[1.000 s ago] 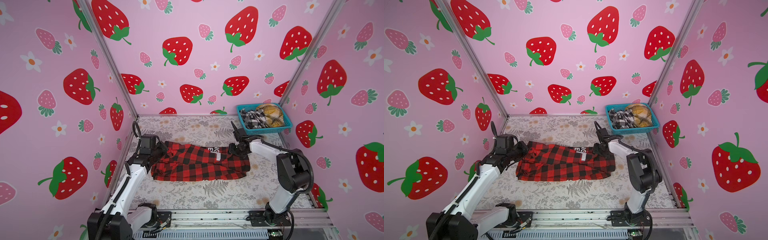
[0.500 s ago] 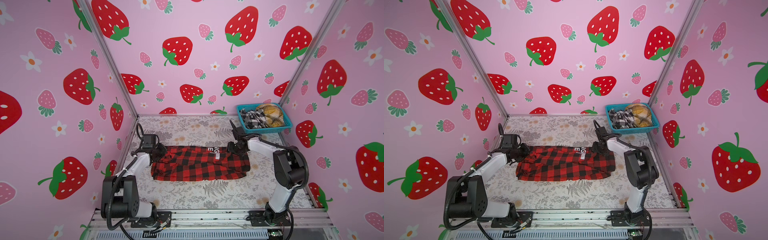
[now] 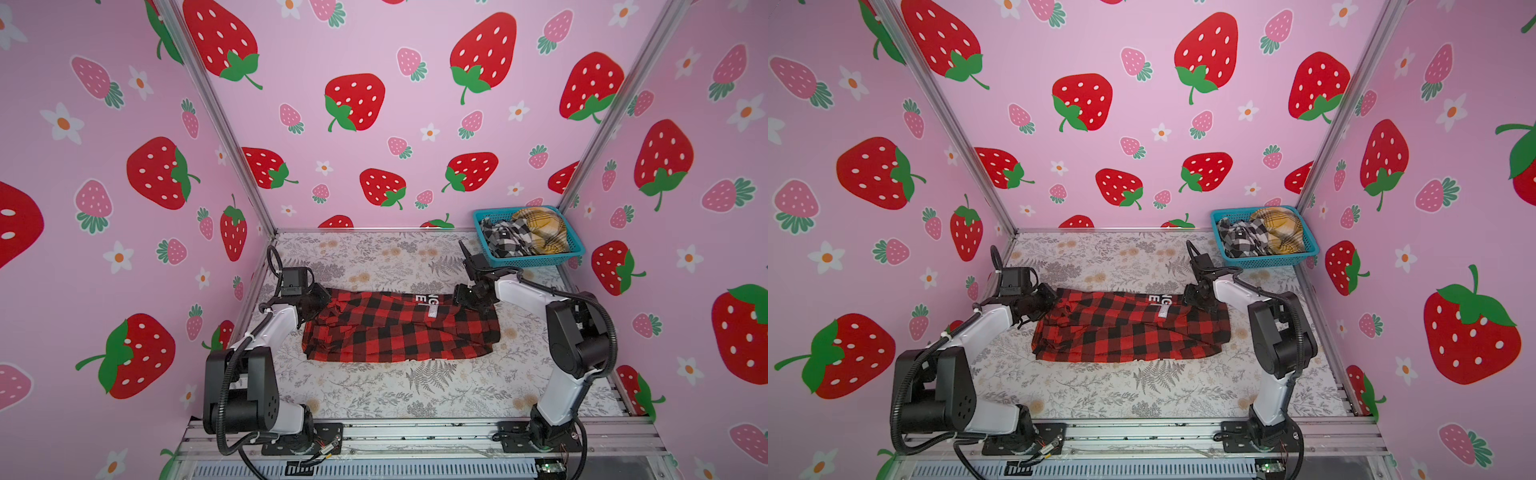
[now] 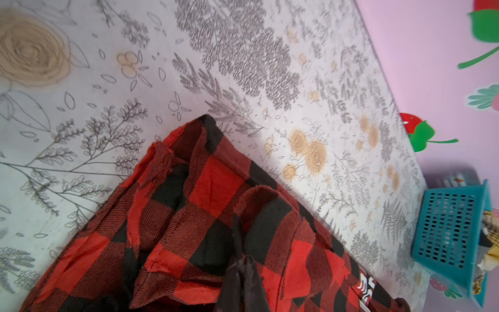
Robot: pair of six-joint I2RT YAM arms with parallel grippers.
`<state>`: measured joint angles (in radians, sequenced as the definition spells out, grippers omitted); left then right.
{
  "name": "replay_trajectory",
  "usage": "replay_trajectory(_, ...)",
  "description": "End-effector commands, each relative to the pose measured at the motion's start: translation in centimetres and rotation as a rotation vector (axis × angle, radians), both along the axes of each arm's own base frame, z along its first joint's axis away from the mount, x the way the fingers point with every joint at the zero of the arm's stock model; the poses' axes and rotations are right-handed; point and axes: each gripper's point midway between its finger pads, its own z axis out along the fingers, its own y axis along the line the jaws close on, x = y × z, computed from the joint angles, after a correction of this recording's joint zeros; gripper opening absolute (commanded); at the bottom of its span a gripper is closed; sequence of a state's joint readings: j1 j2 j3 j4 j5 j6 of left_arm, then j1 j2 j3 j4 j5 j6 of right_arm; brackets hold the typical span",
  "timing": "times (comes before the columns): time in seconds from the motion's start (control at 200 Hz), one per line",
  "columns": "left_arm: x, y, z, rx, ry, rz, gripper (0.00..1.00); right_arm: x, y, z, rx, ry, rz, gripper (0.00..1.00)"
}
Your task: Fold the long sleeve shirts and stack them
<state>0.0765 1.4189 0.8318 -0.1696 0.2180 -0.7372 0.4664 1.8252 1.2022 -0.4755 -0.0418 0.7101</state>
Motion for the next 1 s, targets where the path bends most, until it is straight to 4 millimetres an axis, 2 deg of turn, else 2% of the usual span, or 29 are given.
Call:
replay_trajectory(0.0, 0.6, 0.4, 1.5, -0.059, -0.120, 0.029, 0.00, 0.0, -0.1, -0.5, -0.019, 0.027, -0.014, 0.70)
replay_trajectory(0.115, -0.2, 1.3, 0.2, -0.058, -0.105, 0.075, 0.00, -0.1, -0.3, -1.0, -0.031, 0.039, -0.014, 0.70)
replay_trajectory(0.265, -0.7, 1.3, -3.4, -0.068, 0.011, 0.072, 0.00, 0.0, 0.1, -1.2, -0.021, 0.039, -0.010, 0.70)
replay_trajectory(0.41, -1.3, 1.8, -6.3, -0.058, 0.127, 0.091, 0.00, 0.3, 0.6, -0.8, -0.009, 0.034, 0.011, 0.71)
replay_trajectory(0.505, -1.7, 2.0, -7.3, -0.074, 0.175, 0.105, 0.00, 0.5, 0.6, -0.2, -0.020, 0.026, 0.023, 0.71)
replay_trajectory(0.535, -1.7, 1.9, -7.3, -0.079, 0.174, 0.105, 0.04, 0.5, 0.6, 0.1, -0.024, 0.020, 0.024, 0.72)
replay_trajectory(0.575, -2.0, 1.9, -7.1, -0.079, 0.179, 0.115, 0.19, 0.6, 0.5, 0.6, -0.027, 0.012, 0.025, 0.72)
replay_trajectory(0.645, -2.4, 2.2, -6.2, -0.070, 0.177, 0.138, 0.36, 0.6, 0.3, 1.5, -0.035, -0.003, 0.027, 0.73)
replay_trajectory(0.75, -2.8, 2.7, -3.7, -0.011, 0.166, 0.153, 0.51, 0.6, 0.2, 3.2, -0.041, -0.032, 0.046, 0.73)
replay_trajectory(0.825, -3.5, 2.9, -1.9, 0.067, 0.171, 0.146, 0.58, 0.2, -0.2, 4.3, -0.058, -0.048, 0.058, 0.74)
replay_trajectory(0.93, -4.3, 1.6, -0.4, 0.132, 0.196, 0.088, 0.61, -0.6, -1.2, 5.3, -0.100, -0.050, 0.070, 0.76)
replay_trajectory(0.995, -4.8, 0.7, -0.3, 0.150, 0.220, 0.055, 0.61, -1.1, -1.7, 5.6, -0.118, -0.047, 0.076, 0.86)
